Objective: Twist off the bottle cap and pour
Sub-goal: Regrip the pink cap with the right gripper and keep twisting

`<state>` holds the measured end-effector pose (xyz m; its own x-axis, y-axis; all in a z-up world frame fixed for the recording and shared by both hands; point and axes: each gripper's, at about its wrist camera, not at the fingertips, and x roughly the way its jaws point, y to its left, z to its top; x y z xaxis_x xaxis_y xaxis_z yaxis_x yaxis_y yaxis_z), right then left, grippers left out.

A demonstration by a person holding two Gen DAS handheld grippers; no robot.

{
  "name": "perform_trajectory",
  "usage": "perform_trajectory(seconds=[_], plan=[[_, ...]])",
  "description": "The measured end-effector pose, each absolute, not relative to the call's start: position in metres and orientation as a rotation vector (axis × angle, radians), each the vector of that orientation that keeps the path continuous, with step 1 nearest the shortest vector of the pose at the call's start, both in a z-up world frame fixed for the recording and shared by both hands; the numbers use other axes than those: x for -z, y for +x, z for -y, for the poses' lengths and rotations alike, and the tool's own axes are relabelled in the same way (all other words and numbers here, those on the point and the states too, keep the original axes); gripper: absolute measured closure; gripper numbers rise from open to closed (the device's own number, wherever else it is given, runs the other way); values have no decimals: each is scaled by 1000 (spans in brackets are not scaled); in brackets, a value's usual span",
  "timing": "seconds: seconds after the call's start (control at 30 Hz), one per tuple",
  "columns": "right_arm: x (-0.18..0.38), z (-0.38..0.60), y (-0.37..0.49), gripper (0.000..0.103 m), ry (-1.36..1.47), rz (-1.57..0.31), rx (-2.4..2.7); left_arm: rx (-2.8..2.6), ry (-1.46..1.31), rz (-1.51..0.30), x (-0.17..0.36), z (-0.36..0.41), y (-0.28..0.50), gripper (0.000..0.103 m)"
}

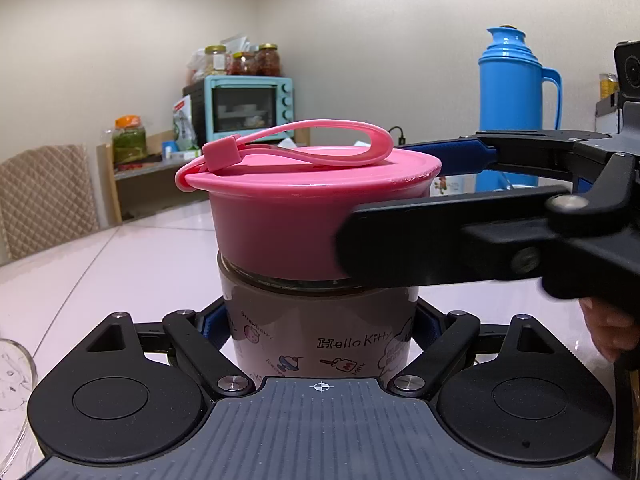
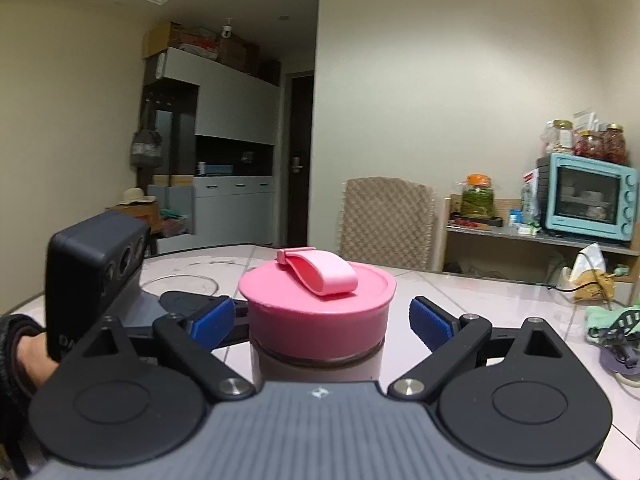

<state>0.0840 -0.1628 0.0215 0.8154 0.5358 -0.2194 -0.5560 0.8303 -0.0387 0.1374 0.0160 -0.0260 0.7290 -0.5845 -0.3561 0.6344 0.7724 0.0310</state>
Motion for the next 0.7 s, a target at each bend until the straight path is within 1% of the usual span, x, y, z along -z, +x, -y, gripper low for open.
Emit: perform_trajectory(seconds=[0.47, 0.5, 0.53, 0.6, 0.63, 0.7], plan=[[-11, 155, 92, 9, -65, -216, -532, 674, 155, -339, 26, -16, 138, 13], [-10, 155, 93, 10, -62, -218, -531, 674, 155, -339, 26, -16, 138, 13], [-10, 154, 93, 13, -59, -219, -530, 674, 155, -339, 26, -16, 138, 13], [-11, 153, 92, 15, -56, -219, -529, 674, 155, -339, 26, -16, 138, 13], [-10, 154, 93, 17, -52, -218, -533, 674, 155, -339, 26, -16, 138, 13], [-9, 154, 93, 17, -43, -216, -543, 675, 154, -340, 26, -16, 138, 13]])
